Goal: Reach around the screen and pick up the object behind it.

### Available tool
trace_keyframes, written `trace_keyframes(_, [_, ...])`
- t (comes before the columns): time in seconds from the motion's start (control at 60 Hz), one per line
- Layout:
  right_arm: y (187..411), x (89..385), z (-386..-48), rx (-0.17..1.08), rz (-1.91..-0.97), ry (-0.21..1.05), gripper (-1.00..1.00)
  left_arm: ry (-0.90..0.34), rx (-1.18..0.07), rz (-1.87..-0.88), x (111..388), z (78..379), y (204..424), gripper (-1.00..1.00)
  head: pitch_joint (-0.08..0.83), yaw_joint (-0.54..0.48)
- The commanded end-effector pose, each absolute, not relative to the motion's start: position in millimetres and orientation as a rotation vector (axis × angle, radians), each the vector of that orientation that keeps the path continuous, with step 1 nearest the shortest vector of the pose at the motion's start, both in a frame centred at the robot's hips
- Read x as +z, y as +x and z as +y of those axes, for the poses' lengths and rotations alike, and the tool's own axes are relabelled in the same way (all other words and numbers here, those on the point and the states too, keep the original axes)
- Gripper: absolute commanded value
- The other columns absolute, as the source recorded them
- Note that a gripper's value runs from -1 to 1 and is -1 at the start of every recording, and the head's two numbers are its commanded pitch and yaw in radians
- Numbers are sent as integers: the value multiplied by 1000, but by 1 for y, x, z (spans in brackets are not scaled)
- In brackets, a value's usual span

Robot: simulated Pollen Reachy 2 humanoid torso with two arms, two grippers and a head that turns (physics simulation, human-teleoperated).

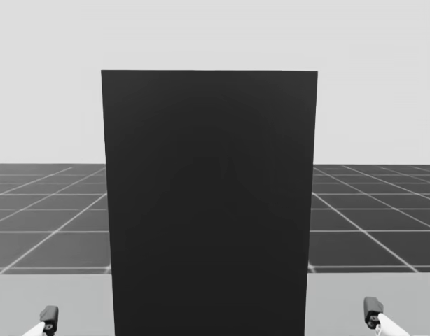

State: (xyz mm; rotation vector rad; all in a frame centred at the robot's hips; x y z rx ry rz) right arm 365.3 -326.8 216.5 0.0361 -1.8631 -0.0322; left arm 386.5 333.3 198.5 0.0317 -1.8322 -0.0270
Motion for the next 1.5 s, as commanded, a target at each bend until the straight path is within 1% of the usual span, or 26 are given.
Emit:
trace_keyframes(0.017, [364,214,-325,-2,-1863,13,-1000,40,-25,-1829,199,334,387,-1000,-14,-15])
trace_keyframes(0.05, [362,214,-322,-11,-1849,-1,-1000,39,-26,-1829,199,334,387,-1000,-14,-15])
trace_keyframes(0.067, [362,214,-322,7,-1841,29,-1000,38,-27,-1828,199,334,387,-1000,-13,-15])
trace_keyframes(0.117, [362,214,-319,35,-1849,56,-1000,25,-32,-1823,199,334,387,-1000,-10,-16])
trace_keyframes(0.133, [361,214,-319,43,-1846,76,-1000,18,-38,-1819,199,334,387,-1000,-9,-16])
trace_keyframes(0.15, [361,214,-318,61,-1837,142,-1000,-1,-52,-1809,198,334,386,-1000,-6,-18])
trace_keyframes(0.167, [360,214,-315,72,-1832,197,-1000,-36,-73,-1790,197,335,386,-1000,-5,-19])
trace_keyframes(0.2, [358,214,-314,90,-1820,251,-1000,-77,-99,-1776,197,335,385,-1000,-4,-19])
trace_keyframes(0.25, [354,214,-310,154,-1806,346,-1000,-157,-160,-1745,198,337,381,-1000,-3,-19])
trace_keyframes(0.267, [352,215,-308,174,-1811,382,-1000,-233,-192,-1725,200,339,378,-1000,-3,-18])
trace_keyframes(0.317, [346,216,-306,236,-1814,426,-1000,-274,-214,-1723,205,342,371,-1000,1,-18])
trace_keyframes(0.333, [342,218,-306,284,-1818,450,-1000,-328,-255,-1713,208,344,365,-1000,6,-18])
trace_keyframes(0.383, [338,219,-306,322,-1820,466,-1000,-340,-304,-1704,210,346,358,-1000,11,-17])
trace_keyframes(0.45, [330,221,-307,410,-1830,496,-1000,-369,-426,-1678,212,349,343,-1000,24,-19])
trace_keyframes(0.5, [324,221,-311,459,-1824,522,-1000,-375,-484,-1656,211,352,332,-1000,30,-19])
trace_keyframes(0.6, [314,217,-318,538,-1810,569,-1000,-439,-556,-1622,208,360,316,-1000,36,-20])
trace_keyframes(0.617, [311,215,-320,572,-1806,591,-1000,-444,-584,-1615,207,363,311,-1000,38,-21])
trace_keyframes(0.7, [303,209,-326,635,-1768,651,-1000,-487,-650,-1581,205,367,300,-1000,41,-20])
trace_keyframes(0.733, [301,207,-327,656,-1759,655,-1000,-501,-667,-1571,204,368,298,-1000,42,-19])
trace_keyframes(0.75, [299,204,-329,683,-1748,659,-1000,-523,-701,-1561,203,369,294,-1000,43,-19])
trace_keyframes(0.817, [296,200,-331,706,-1721,682,-1000,-569,-727,-1543,202,369,291,-1000,43,-20])
trace_keyframes(0.917, [287,193,-335,785,-1666,742,-1000,-648,-802,-1510,197,367,286,-1000,48,-25])
trace_keyframes(1.0, [284,189,-336,814,-1637,763,-1000,-682,-835,-1484,192,363,288,-1000,52,-28])
trace_keyframes(1.15, [286,177,-337,857,-1606,780,-1000,-653,-840,-1453,181,352,314,-1000,55,-29])
trace_keyframes(1.333, [287,166,-334,892,-1581,795,-1000,-616,-817,-1434,182,332,345,-1000,61,-26])
trace_keyframes(1.5, [283,164,-330,920,-1568,821,-1000,-616,-820,-1409,177,308,365,-1000,62,-27])
